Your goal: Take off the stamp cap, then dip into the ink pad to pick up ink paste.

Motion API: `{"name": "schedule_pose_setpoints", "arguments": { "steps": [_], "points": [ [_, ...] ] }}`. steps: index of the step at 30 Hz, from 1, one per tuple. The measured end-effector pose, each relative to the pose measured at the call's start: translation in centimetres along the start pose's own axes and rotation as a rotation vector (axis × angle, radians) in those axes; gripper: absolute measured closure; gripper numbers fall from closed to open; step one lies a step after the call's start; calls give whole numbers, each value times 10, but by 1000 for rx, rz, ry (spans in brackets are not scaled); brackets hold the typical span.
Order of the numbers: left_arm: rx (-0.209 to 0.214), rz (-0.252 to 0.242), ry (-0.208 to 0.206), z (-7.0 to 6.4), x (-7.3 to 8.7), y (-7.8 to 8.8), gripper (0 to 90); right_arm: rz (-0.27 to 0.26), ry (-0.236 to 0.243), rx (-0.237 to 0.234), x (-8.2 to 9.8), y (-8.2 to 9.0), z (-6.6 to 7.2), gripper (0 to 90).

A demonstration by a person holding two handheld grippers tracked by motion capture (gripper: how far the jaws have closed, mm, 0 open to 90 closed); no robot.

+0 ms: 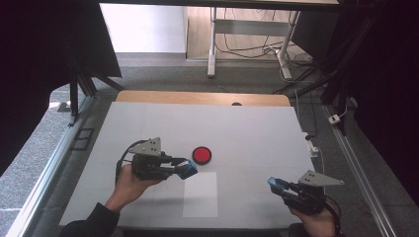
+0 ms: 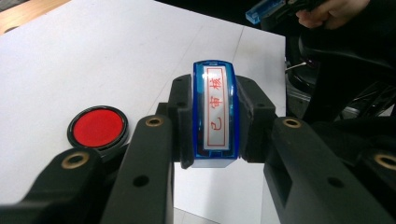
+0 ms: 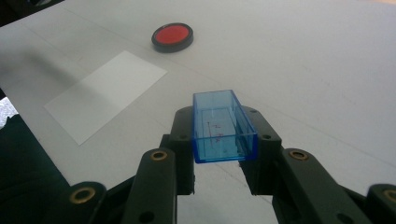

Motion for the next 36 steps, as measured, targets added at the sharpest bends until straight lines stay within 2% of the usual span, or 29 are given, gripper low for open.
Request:
{"name": "schedule_pose_setpoints", "arguments": {
  "steps": [4,14,16,18,20,22,30,36],
  "points": [
    [-13,6,4,2,-3,1,705,23,-1,2,5,0,-1,682],
    [-55,74,34,12,-1,-4,705,30,-8,9,6,-1,-2,682],
    [-69,90,35,15,-1,-4,705,32,-13,11,6,-1,-3,682],
    [-102,96,25,19,-2,-5,706,34,-17,8,6,-1,-3,682],
    [-123,107,46,23,-3,-6,706,36,-16,7,6,-2,-3,682],
    [-124,113,44,25,-4,-7,705,39,-14,5,6,-2,-2,681],
    [-119,149,82,35,-5,-14,706,43,-12,4,7,-3,-2,680],
    [-135,147,99,48,-11,-19,706,45,-12,8,7,-3,-2,680]
  ]
}}
Point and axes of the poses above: each handheld gripper's, and its own axes: y roughly backward along the jaws, x roughly out of its underside, z roughly to its left, the point moved 8 cm from there along -y, roughly forward along the jaws, and after that the axes turned 3 degrees about -y, right-handed, at the moved point
